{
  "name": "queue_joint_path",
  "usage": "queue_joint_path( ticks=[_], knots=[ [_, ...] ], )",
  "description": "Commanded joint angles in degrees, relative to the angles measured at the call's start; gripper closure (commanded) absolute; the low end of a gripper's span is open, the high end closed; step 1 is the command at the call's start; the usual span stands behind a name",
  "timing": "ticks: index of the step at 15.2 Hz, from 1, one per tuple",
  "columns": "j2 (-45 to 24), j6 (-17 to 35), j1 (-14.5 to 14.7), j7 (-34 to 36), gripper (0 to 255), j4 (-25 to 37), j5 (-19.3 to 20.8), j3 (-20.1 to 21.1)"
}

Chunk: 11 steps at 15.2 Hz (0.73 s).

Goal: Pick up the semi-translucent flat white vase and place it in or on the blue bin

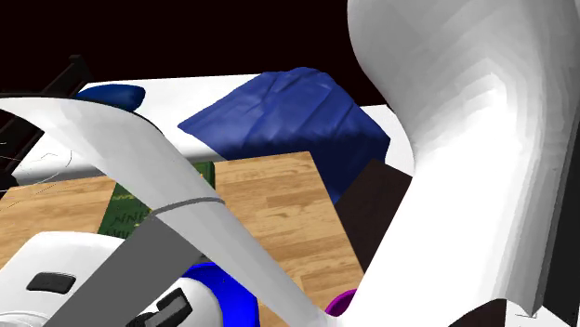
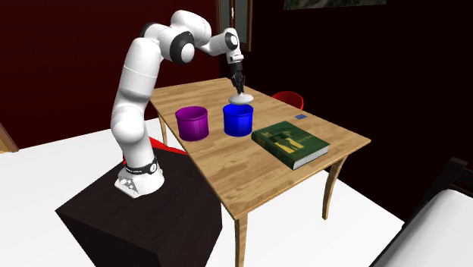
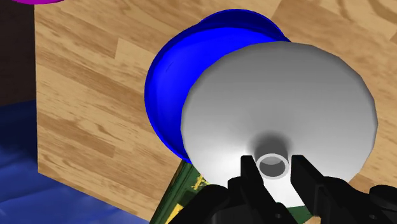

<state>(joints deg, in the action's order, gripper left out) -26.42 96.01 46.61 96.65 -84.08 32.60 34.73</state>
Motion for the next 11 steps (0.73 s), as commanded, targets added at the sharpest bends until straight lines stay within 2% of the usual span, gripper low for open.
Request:
queue_joint_path(
  ticks=[1,9,11],
  knots=[
    [0.3,-1.4,0.1,-0.6,255,1.2,-0.3,0.1],
    [0.7,-6.7,1.1,-2.5,255,6.7,-0.7,0.3],
    [4.5,-7.1,-1.0,-4.0,255,4.2,-2.4,0.8]
  ],
)
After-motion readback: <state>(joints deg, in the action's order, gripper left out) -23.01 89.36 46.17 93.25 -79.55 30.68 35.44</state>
